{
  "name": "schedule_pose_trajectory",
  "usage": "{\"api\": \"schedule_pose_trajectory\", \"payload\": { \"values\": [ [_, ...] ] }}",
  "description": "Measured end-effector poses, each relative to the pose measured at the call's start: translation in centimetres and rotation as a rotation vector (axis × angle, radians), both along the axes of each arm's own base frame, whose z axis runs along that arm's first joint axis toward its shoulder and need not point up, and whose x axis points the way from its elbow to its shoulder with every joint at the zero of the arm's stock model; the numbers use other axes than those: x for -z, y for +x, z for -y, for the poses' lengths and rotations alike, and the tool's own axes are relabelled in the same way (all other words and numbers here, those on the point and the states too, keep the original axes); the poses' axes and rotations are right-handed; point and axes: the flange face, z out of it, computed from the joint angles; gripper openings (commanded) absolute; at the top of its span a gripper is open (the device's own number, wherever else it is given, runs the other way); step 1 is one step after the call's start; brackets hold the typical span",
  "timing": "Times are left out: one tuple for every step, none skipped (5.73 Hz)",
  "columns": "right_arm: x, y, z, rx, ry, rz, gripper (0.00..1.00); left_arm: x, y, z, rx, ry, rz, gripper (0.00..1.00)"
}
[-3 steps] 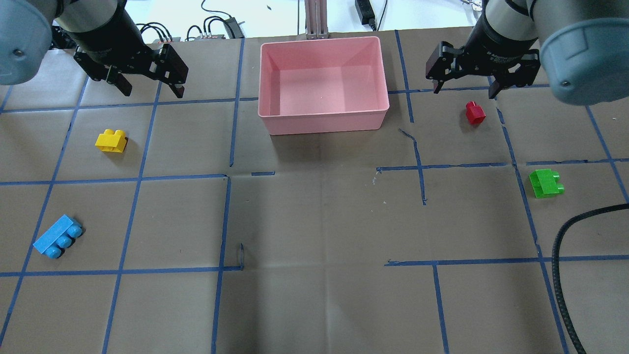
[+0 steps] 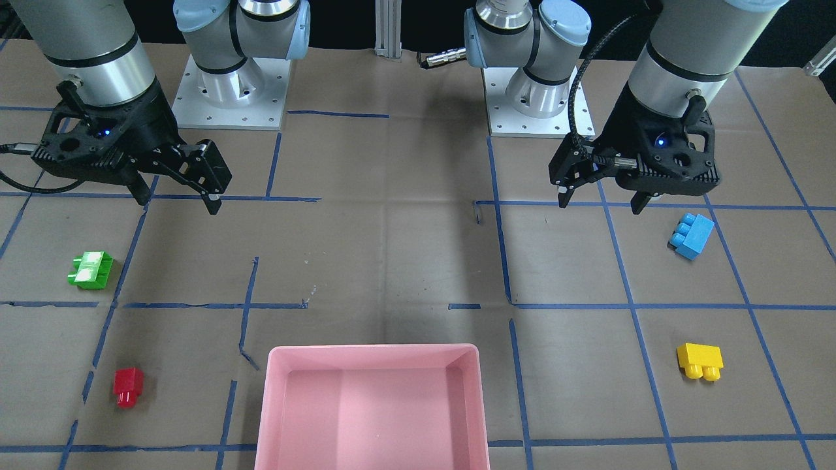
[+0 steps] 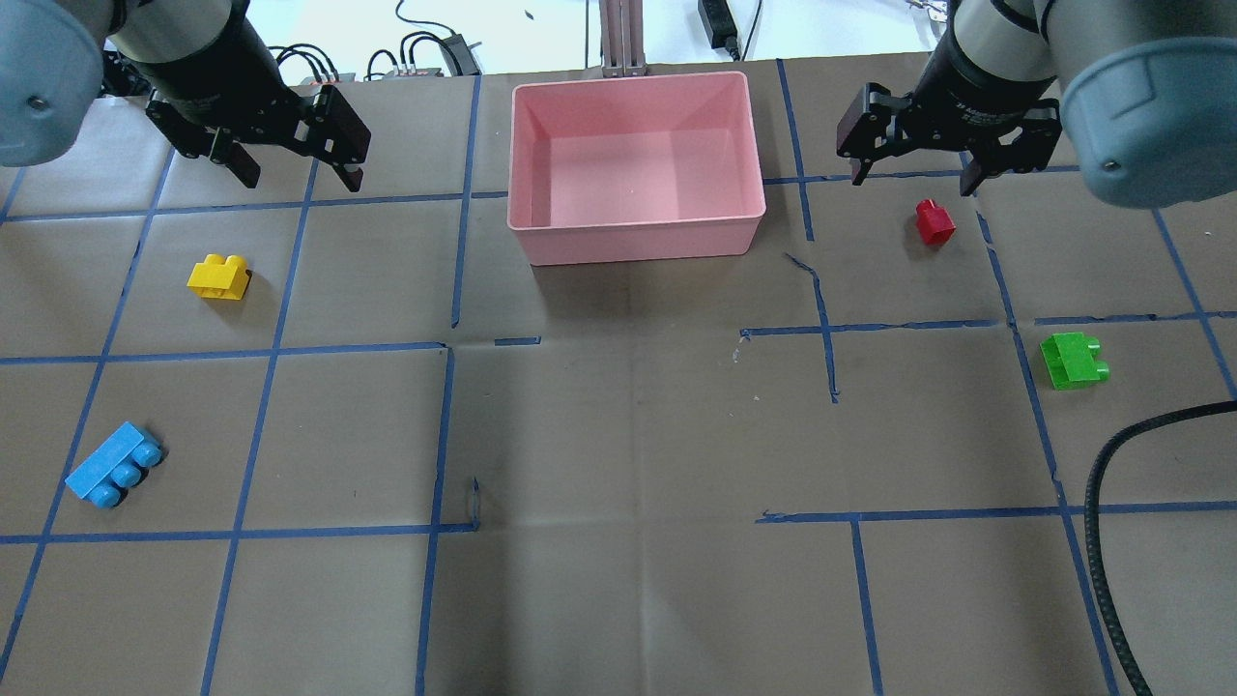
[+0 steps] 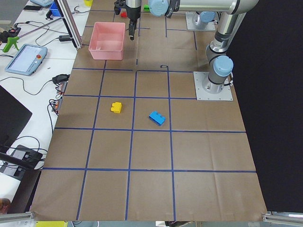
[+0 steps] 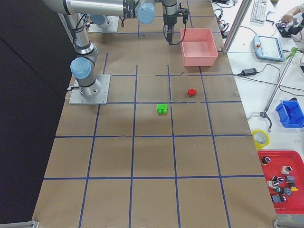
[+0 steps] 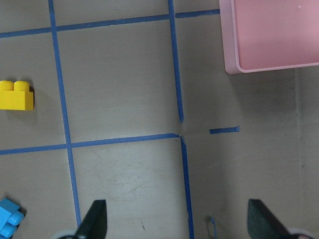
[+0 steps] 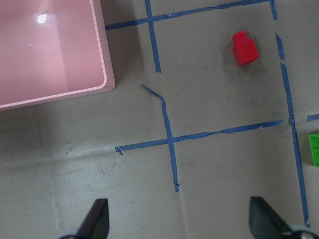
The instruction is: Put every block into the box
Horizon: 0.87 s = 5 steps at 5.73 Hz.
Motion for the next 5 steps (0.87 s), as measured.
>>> {"api": "schedule_pose_trajectory", "payload": {
  "values": [
    [0.46, 0.01, -0.16, 0.002, 0.009, 0.001, 1.00, -0.27, 0.01, -0.20, 0.000, -0.005, 0.000, 1.00],
    [0.76, 0.02, -0.25, 0.002, 0.014, 0.002, 1.00, -0.42, 0.04, -0.35, -0.001, -0.007, 0.000, 1.00],
    [0.86, 0.02, -0.28, 0.002, 0.016, 0.001, 1.00, -0.46, 0.05, -0.40, -0.001, -0.007, 0.000, 1.00],
    [0.88, 0.01, -0.29, 0.002, 0.016, 0.001, 1.00, -0.53, 0.03, -0.48, 0.000, -0.009, 0.000, 1.00],
    [0.76, 0.02, -0.36, 0.002, 0.013, 0.002, 1.00, -0.55, 0.11, -0.54, 0.001, -0.008, 0.002, 1.00]
  ]
}}
